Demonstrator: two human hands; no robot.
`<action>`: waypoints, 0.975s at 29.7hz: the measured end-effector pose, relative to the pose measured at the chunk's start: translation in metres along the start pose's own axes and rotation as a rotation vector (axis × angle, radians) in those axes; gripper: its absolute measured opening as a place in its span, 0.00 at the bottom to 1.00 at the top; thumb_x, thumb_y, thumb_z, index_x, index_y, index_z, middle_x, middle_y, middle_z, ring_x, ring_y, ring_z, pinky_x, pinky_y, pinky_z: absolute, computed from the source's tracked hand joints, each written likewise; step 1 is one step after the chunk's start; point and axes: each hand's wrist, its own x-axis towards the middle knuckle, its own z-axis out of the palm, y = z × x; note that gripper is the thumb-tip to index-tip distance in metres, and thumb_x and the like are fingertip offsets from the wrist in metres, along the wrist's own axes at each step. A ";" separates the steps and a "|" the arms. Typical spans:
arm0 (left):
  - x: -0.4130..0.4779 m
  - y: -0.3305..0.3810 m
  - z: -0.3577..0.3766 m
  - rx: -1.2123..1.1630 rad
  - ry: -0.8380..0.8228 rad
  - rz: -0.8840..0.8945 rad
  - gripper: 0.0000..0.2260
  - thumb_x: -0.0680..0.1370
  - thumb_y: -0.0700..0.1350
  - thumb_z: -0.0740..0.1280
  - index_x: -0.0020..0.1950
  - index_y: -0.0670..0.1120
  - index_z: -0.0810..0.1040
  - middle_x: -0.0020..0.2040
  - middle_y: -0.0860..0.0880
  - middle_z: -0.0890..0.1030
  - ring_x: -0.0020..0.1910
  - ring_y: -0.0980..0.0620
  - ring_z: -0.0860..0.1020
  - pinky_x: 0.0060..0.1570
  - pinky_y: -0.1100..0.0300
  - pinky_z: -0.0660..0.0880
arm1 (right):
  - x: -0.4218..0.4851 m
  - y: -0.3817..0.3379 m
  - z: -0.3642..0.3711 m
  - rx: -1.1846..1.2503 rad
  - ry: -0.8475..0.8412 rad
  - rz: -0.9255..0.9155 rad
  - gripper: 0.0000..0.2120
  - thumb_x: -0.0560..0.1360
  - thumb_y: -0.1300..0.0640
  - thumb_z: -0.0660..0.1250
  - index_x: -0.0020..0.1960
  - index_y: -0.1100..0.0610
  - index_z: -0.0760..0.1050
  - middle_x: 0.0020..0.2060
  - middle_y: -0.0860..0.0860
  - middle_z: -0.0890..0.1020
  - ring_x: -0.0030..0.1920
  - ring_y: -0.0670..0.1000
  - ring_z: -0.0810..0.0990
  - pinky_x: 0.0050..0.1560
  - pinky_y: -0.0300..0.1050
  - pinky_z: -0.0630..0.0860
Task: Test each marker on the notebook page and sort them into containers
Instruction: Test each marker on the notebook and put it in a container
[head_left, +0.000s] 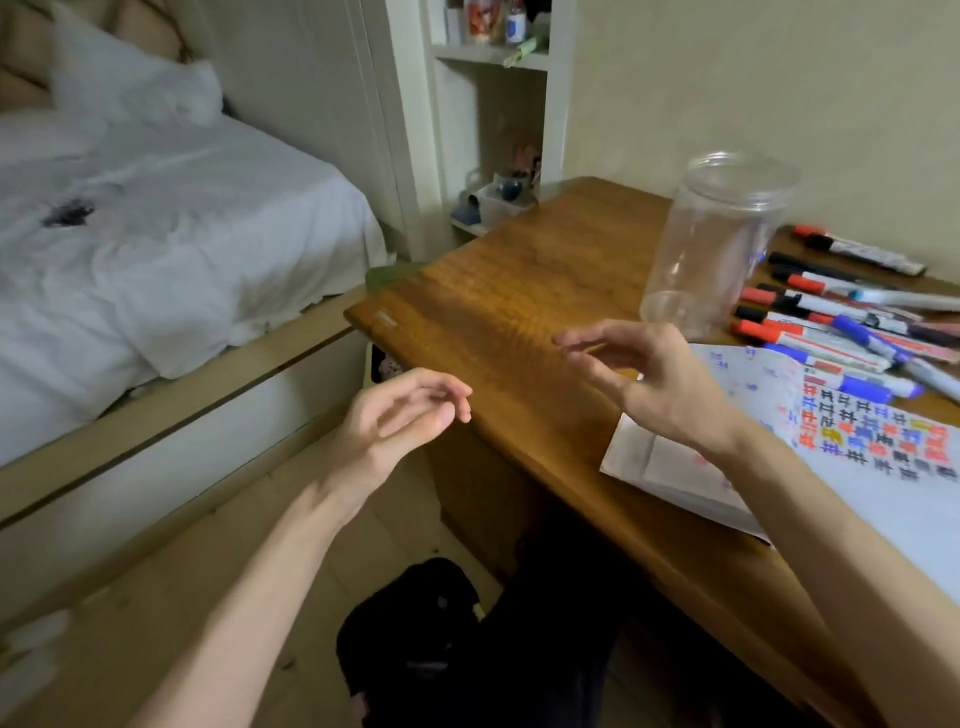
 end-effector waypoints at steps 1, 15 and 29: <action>0.006 0.001 0.006 -0.003 -0.006 0.005 0.10 0.79 0.40 0.66 0.57 0.39 0.81 0.50 0.40 0.83 0.54 0.46 0.82 0.56 0.61 0.75 | -0.004 0.002 -0.006 -0.004 0.015 0.020 0.09 0.82 0.59 0.71 0.61 0.58 0.85 0.56 0.46 0.87 0.53 0.43 0.87 0.57 0.44 0.84; 0.103 0.020 0.179 -0.062 -0.343 0.066 0.04 0.82 0.39 0.68 0.54 0.43 0.82 0.48 0.46 0.84 0.52 0.52 0.82 0.52 0.64 0.77 | -0.126 0.060 -0.133 -0.102 0.413 0.416 0.07 0.80 0.62 0.73 0.55 0.54 0.86 0.50 0.44 0.89 0.50 0.47 0.88 0.54 0.49 0.85; 0.172 0.010 0.292 0.210 -0.416 -0.021 0.07 0.84 0.45 0.66 0.57 0.54 0.82 0.51 0.56 0.85 0.50 0.63 0.82 0.51 0.62 0.80 | -0.144 0.091 -0.149 -0.447 0.448 0.552 0.19 0.78 0.53 0.74 0.68 0.50 0.79 0.63 0.47 0.82 0.63 0.49 0.80 0.62 0.49 0.80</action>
